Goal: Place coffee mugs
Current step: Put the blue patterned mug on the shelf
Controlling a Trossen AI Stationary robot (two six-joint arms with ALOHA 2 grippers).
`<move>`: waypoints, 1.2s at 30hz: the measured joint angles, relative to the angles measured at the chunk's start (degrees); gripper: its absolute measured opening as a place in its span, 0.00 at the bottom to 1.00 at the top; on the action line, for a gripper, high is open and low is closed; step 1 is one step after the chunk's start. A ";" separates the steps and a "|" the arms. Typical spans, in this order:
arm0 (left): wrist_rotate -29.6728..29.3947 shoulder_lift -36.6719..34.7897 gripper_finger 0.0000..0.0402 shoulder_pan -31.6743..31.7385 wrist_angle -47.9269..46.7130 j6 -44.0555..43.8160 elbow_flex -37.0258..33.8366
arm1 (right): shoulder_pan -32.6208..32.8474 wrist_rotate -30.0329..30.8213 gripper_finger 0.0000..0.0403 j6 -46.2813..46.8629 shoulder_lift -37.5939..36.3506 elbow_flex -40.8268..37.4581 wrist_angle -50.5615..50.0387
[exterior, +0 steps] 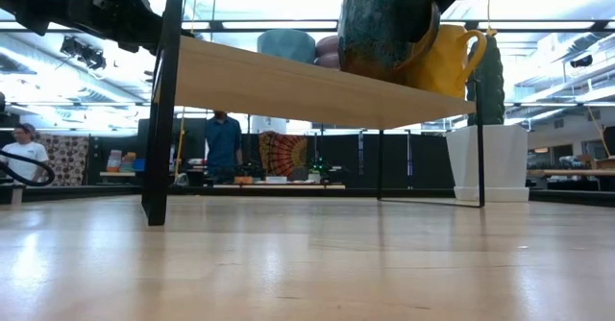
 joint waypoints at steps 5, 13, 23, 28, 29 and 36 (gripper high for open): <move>0.00 0.00 0.43 0.00 -0.02 -0.02 0.00 | -0.04 -0.12 0.13 -0.06 -0.36 1.01 -0.91; 0.00 0.00 0.43 0.01 -0.02 -0.04 0.00 | 0.00 -0.90 0.13 -0.04 -0.37 1.77 -2.27; 0.00 0.00 0.43 0.00 -0.02 -0.04 0.00 | 0.00 -1.36 0.14 -0.31 -0.37 1.81 -1.86; 0.00 0.00 0.43 0.00 -0.02 -0.04 0.00 | 0.00 -1.38 0.17 -0.35 -0.46 1.92 -1.73; 0.00 0.00 0.43 0.00 -0.02 -0.04 0.00 | 0.00 -1.38 0.18 -0.37 -0.48 1.92 -1.73; 0.00 0.00 0.43 0.01 -0.02 -0.04 0.00 | 0.00 -1.28 0.24 -1.50 -0.47 1.92 -1.73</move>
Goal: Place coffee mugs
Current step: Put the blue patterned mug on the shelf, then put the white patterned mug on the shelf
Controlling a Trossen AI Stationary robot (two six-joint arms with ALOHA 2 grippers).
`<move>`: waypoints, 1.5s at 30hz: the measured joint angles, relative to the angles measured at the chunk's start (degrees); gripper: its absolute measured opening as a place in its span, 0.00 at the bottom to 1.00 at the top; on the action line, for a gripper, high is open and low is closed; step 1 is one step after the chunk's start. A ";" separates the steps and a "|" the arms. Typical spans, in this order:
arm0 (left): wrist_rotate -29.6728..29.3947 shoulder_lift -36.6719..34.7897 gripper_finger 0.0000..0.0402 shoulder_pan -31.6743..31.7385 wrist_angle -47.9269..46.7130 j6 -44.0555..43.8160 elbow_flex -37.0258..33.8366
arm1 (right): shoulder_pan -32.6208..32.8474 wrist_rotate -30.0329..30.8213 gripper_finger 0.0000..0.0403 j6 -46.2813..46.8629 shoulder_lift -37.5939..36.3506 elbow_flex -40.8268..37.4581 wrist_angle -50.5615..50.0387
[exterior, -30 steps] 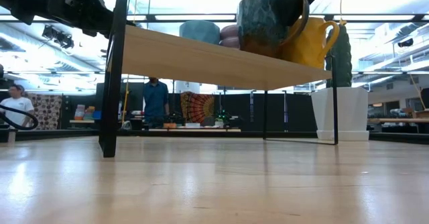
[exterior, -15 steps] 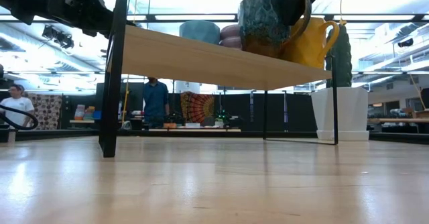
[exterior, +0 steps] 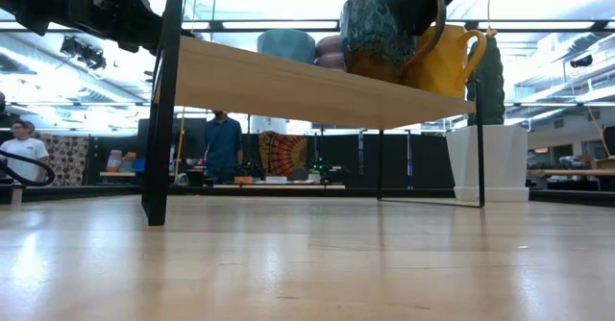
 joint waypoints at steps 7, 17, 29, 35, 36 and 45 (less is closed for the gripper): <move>0.00 0.00 0.43 -0.01 0.00 0.00 -0.02 | -0.04 -0.49 0.35 -0.39 0.01 0.00 -0.08; 0.02 0.00 0.43 -0.01 0.00 0.00 -0.02 | 0.02 -1.63 0.42 -0.49 -2.54 0.04 -0.77; 0.02 0.00 0.43 0.01 -0.02 -0.07 0.00 | 1.94 -1.74 0.52 -1.88 -5.00 0.04 -1.73; 0.02 0.00 0.43 0.00 -0.01 -0.09 0.00 | 3.12 -1.65 0.56 -3.02 -5.36 0.04 -1.85; 0.02 0.00 0.43 -0.01 -0.02 -0.09 -0.01 | 3.32 -1.61 0.57 -3.04 -5.56 0.04 -1.85; 0.02 0.00 0.43 -0.01 -0.15 -0.11 0.00 | 5.26 -1.20 0.57 -1.09 -8.66 0.04 -5.71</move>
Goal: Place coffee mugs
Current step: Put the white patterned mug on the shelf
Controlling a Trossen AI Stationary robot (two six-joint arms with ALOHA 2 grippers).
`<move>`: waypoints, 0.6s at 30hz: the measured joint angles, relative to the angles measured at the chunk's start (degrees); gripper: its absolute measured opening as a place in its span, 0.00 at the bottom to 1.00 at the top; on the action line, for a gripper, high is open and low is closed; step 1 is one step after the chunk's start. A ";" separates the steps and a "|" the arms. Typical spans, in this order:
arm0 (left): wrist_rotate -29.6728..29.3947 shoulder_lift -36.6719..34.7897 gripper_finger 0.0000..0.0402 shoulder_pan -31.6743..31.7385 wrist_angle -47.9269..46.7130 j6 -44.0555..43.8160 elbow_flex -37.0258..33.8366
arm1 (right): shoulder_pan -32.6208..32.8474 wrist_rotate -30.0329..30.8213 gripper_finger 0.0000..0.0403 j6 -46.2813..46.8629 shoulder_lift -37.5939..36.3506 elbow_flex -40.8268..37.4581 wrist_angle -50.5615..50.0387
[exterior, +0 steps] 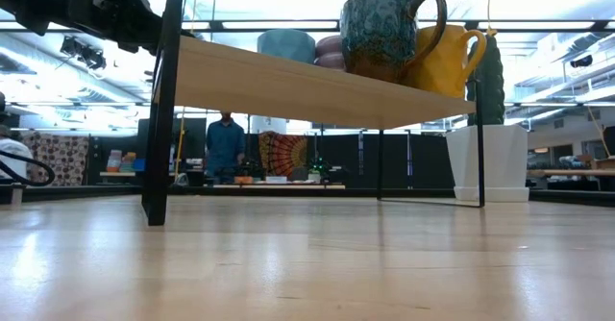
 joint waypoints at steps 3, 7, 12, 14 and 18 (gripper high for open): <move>0.00 0.00 0.43 0.00 -0.02 0.00 0.00 | 0.69 1.47 0.57 1.64 -1.17 0.00 -2.76; 0.00 0.00 0.43 0.01 -0.04 -0.02 0.00 | 1.16 6.09 0.57 5.25 -2.02 -0.09 -6.54; 0.00 0.00 0.43 0.02 -0.36 -0.37 0.00 | -0.76 4.02 0.56 3.05 -3.14 -1.49 -6.26; 0.00 0.01 0.43 0.01 -0.36 -0.39 0.00 | -0.97 3.17 0.56 2.80 -3.80 -2.65 -6.37; 0.00 0.02 0.43 0.00 -0.79 -0.33 0.00 | -1.09 3.02 0.55 3.69 -5.15 -4.60 -6.36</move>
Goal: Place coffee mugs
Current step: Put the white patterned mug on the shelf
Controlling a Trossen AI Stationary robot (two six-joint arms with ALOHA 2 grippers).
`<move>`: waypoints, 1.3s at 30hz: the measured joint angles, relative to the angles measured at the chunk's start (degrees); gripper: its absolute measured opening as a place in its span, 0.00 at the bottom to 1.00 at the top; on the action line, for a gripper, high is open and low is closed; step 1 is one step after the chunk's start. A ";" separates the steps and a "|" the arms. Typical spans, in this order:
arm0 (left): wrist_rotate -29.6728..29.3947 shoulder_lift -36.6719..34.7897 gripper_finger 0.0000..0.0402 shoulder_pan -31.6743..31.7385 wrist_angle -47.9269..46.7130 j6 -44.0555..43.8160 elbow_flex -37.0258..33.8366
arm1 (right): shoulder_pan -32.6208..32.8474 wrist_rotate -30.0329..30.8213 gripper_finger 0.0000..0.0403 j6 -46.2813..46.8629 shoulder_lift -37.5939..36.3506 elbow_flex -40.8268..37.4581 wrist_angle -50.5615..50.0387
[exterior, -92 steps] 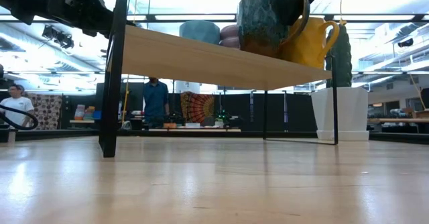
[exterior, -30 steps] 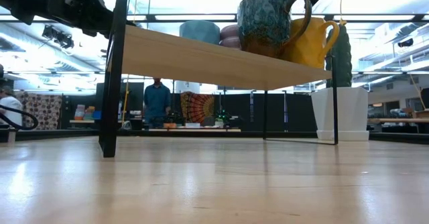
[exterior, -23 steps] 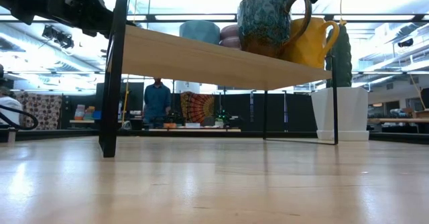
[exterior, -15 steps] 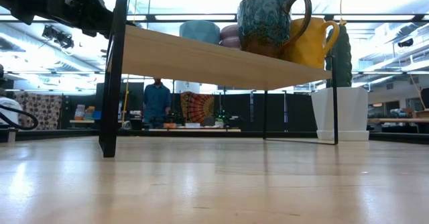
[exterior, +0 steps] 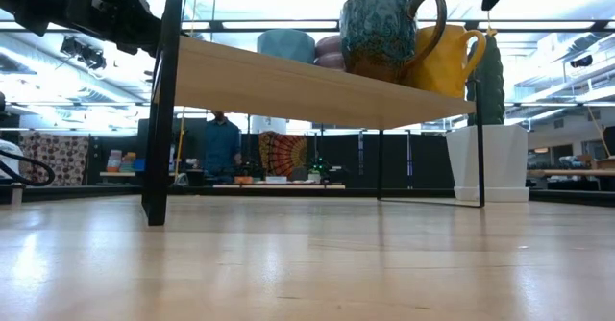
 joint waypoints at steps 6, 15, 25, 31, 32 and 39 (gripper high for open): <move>0.00 0.00 0.43 0.01 -0.11 0.24 0.00 | 1.36 -6.67 0.54 2.08 -1.72 -1.31 0.13; 0.05 0.00 0.43 0.00 0.83 0.33 0.00 | 6.36 -14.81 0.54 6.21 -1.53 -4.03 0.08; 0.46 -0.02 0.43 -0.02 3.06 0.35 0.00 | 14.34 -4.45 0.53 0.09 -2.44 -4.10 1.99; 0.48 -0.02 0.43 -0.02 7.74 0.32 0.00 | 15.48 15.84 0.50 -16.10 -4.02 -4.03 9.78; 0.49 -0.02 0.43 -0.02 8.39 0.17 0.00 | 15.52 17.70 0.49 -19.00 -4.06 -4.03 10.38; 3.29 0.00 0.43 -3.13 -3.76 -1.45 5.53 | 18.49 27.93 0.48 -27.83 -3.95 -5.36 12.30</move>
